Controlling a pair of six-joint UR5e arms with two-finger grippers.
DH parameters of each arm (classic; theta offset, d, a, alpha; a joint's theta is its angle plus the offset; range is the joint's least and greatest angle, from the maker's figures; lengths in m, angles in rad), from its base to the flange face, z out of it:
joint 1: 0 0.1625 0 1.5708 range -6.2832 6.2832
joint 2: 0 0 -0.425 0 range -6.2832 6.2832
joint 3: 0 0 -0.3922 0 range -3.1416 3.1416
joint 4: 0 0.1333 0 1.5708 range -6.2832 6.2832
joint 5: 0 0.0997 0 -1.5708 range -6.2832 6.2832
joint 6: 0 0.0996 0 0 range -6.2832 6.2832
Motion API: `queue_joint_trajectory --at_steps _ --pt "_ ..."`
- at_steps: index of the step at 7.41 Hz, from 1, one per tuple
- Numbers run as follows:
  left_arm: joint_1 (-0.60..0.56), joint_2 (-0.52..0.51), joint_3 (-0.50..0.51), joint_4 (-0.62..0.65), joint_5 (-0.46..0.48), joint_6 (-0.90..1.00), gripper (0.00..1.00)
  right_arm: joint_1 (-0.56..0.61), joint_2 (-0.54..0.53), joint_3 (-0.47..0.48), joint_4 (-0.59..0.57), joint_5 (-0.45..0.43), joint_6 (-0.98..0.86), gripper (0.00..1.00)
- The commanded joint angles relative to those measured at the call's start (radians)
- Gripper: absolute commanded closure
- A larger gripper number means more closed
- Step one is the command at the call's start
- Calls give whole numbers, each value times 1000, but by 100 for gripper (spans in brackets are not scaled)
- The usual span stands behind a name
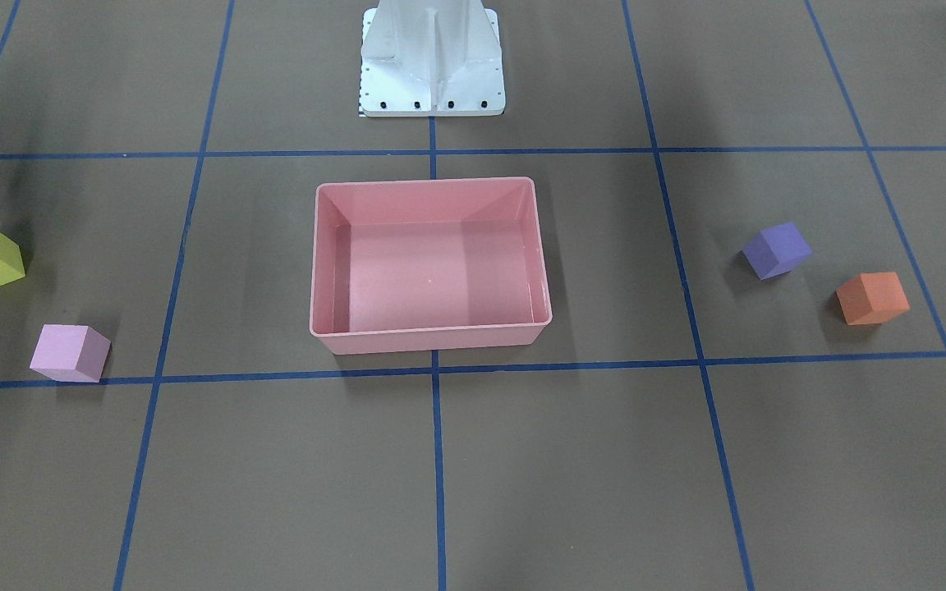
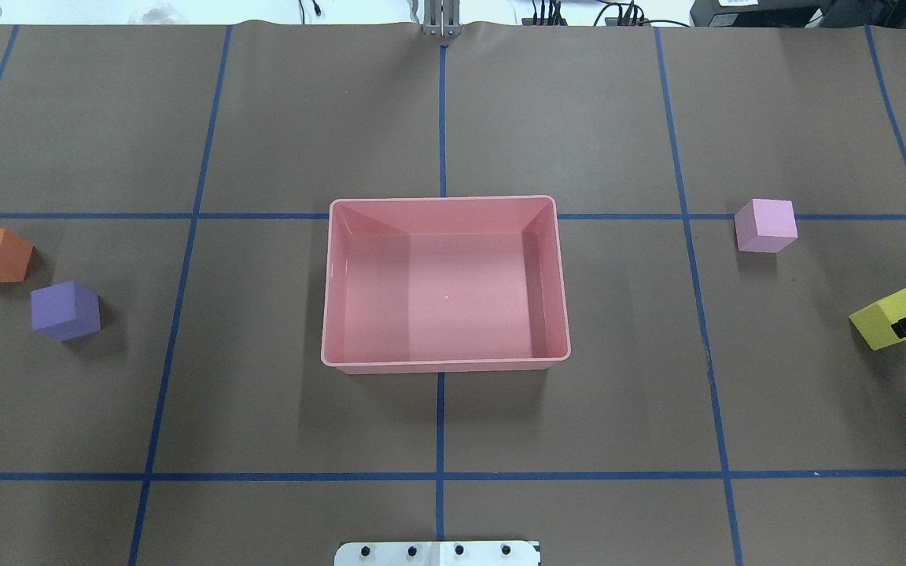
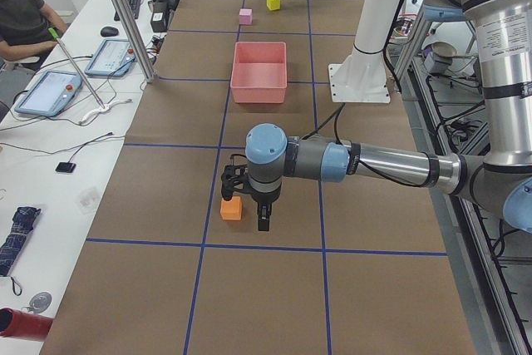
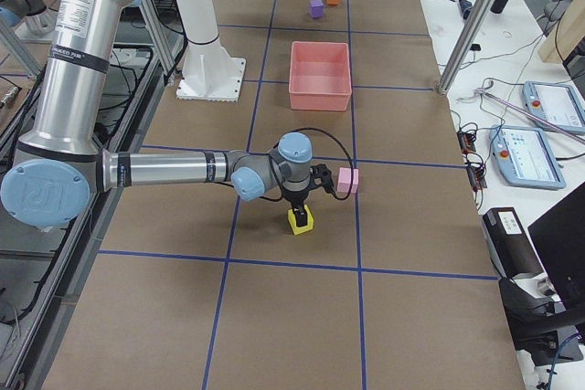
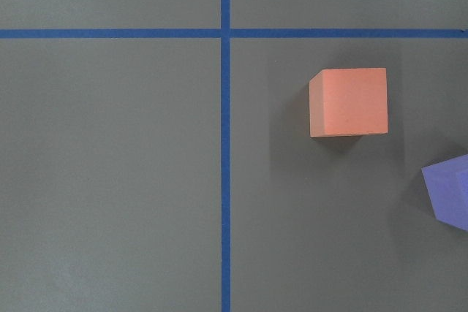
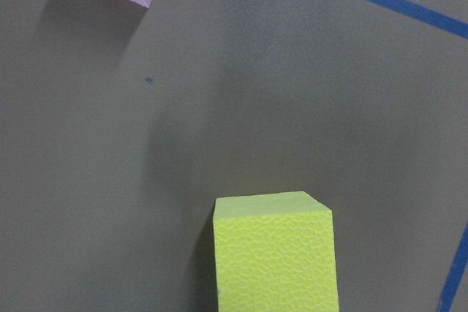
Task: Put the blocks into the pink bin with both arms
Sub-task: 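Lower the right gripper onto the yellow-green cube and grasp it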
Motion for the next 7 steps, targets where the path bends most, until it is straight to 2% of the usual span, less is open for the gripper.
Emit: queue_joint_trajectory --at_steps 1,5,6,7 --pt "-1 2 -12 0 -2 1 0 -10 20 -49 15 -3 1 2" --pt "-1 12 -17 0 -2 1 0 -25 55 -81 15 2 9 2" --pt "-1 12 -19 0 -2 1 0 -36 70 -81 15 2 15 7" --pt "-1 10 -19 0 -5 1 0 -37 74 -94 15 2 11 19"
